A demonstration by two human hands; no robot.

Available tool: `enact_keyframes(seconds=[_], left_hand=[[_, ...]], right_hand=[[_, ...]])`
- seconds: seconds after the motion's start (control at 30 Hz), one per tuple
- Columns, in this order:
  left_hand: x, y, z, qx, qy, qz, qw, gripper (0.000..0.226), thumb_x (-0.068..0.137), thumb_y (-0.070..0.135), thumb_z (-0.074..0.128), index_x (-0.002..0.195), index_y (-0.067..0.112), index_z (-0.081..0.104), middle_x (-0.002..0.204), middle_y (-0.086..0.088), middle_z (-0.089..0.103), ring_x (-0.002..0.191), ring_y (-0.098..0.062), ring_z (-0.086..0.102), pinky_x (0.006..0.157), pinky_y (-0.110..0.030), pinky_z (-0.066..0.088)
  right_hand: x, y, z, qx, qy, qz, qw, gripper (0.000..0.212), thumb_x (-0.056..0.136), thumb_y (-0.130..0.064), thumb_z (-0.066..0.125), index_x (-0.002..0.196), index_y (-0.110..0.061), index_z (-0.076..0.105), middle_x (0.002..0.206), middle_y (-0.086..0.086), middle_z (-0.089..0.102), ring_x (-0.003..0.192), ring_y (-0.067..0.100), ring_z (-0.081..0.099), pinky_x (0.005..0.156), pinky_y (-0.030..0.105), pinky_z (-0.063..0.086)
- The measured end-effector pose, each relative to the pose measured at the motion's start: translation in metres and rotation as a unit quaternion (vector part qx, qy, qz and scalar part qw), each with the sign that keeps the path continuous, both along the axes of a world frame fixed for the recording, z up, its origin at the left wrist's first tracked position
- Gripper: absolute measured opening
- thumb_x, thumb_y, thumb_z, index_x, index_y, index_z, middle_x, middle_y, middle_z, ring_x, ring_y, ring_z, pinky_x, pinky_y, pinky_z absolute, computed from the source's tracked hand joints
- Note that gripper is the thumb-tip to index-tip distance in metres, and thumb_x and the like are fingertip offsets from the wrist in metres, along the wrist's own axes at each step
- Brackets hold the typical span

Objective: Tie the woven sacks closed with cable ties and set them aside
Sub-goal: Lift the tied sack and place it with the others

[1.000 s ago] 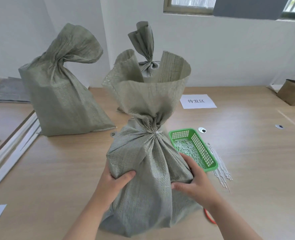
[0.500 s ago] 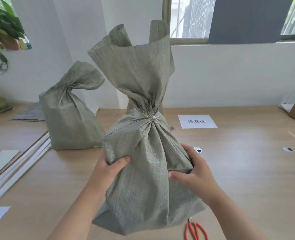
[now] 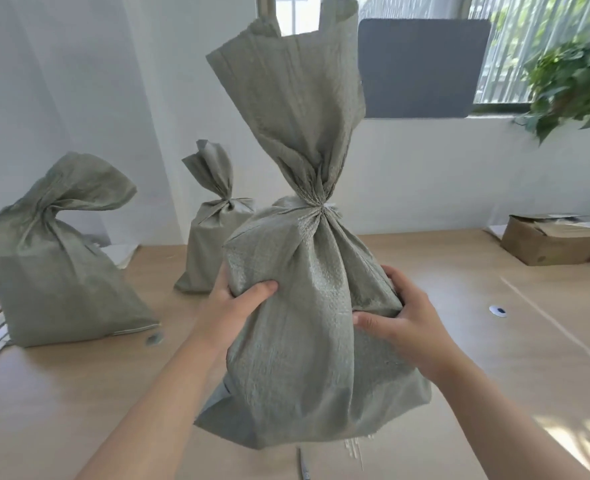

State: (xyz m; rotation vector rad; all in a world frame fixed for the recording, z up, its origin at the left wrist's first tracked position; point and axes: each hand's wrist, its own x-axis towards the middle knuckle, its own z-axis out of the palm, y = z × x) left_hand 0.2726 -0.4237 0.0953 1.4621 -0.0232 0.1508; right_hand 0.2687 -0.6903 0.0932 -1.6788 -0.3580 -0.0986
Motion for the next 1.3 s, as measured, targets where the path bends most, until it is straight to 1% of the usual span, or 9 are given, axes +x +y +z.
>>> enact_keyframes(seconds=[0.1,0.27,0.37,0.53,0.6,0.7,0.9,1.1,1.3], left_hand=[[0.031,-0.023,0.008,0.004,-0.009,-0.029,1.000,0.069,0.065,0.034,0.085,0.127,0.029,0.055,0.114,0.004,0.073,0.107,-0.018,0.070,0.096,-0.048,0.054],[0.085,-0.068,0.026,0.000,-0.024,-0.044,0.999,0.051,0.073,0.022,0.081,0.118,0.030,0.058,0.109,0.003,0.075,0.104,-0.019,0.072,0.095,-0.047,0.055],[0.124,-0.096,0.029,-0.002,-0.027,-0.051,0.998,0.057,0.071,0.025,0.081,0.122,0.031,0.055,0.116,0.000,0.072,0.107,-0.020,0.070,0.094,-0.046,0.056],[0.198,-0.140,0.029,0.012,-0.014,-0.032,0.999,0.070,0.070,0.031,0.083,0.132,0.027,0.052,0.118,0.001,0.072,0.107,-0.018,0.070,0.089,-0.038,0.057],[0.230,-0.153,0.026,0.017,-0.001,-0.024,1.000,0.075,0.068,0.034,0.085,0.134,0.030,0.050,0.118,0.003,0.072,0.106,-0.016,0.071,0.090,-0.038,0.056],[0.277,-0.168,0.016,0.028,0.010,-0.017,0.999,0.067,0.077,0.027,0.084,0.134,0.032,0.049,0.116,0.007,0.072,0.102,-0.010,0.071,0.089,-0.033,0.056],[0.370,-0.191,-0.024,0.040,0.013,-0.012,0.999,0.053,0.081,0.020,0.081,0.124,0.034,0.051,0.115,0.009,0.071,0.100,-0.005,0.071,0.081,-0.024,0.057],[0.458,-0.192,-0.075,0.023,0.008,0.003,1.000,0.067,0.076,0.018,0.085,0.134,0.022,0.052,0.121,0.001,0.071,0.106,-0.014,0.071,0.083,-0.031,0.058],[0.523,-0.178,-0.119,-0.002,0.007,0.004,1.000,0.063,0.077,0.016,0.083,0.133,0.017,0.055,0.120,-0.005,0.072,0.107,-0.022,0.071,0.080,-0.033,0.059]], right_hand=[[0.020,-0.024,0.007,0.007,-0.005,-0.023,1.000,0.072,0.058,-0.022,0.092,0.123,-0.029,0.062,0.109,0.001,0.074,0.100,0.022,0.073,0.080,0.033,0.060],[0.067,-0.065,0.019,0.012,-0.012,-0.041,0.999,0.069,0.059,-0.024,0.093,0.121,-0.031,0.063,0.111,0.006,0.073,0.102,0.026,0.072,0.090,0.051,0.058],[0.107,-0.093,0.022,0.022,-0.018,-0.045,0.999,0.073,0.054,-0.033,0.094,0.120,-0.030,0.063,0.113,0.007,0.072,0.103,0.028,0.071,0.093,0.054,0.056],[0.190,-0.140,0.023,0.020,-0.007,-0.021,1.000,0.071,0.060,-0.021,0.096,0.122,-0.024,0.062,0.114,0.011,0.072,0.102,0.030,0.072,0.093,0.057,0.055],[0.228,-0.155,0.021,0.016,-0.006,-0.011,1.000,0.072,0.057,-0.026,0.095,0.121,-0.025,0.062,0.113,0.011,0.072,0.102,0.030,0.072,0.093,0.057,0.056],[0.283,-0.173,0.010,0.013,0.001,0.003,1.000,0.072,0.056,-0.025,0.096,0.120,-0.026,0.062,0.110,0.010,0.074,0.100,0.031,0.072,0.092,0.057,0.056],[0.386,-0.191,-0.037,0.008,0.002,0.015,1.000,0.072,0.057,-0.013,0.093,0.120,-0.020,0.061,0.107,0.008,0.074,0.095,0.023,0.073,0.092,0.049,0.057],[0.475,-0.188,-0.090,0.024,0.005,0.017,1.000,0.077,0.054,-0.016,0.092,0.124,-0.024,0.060,0.110,0.003,0.074,0.101,0.020,0.072,0.088,0.038,0.057],[0.541,-0.170,-0.129,0.021,0.007,0.032,0.999,0.077,0.053,-0.011,0.093,0.122,-0.020,0.058,0.102,-0.005,0.072,0.091,0.006,0.070,0.076,0.017,0.055]])
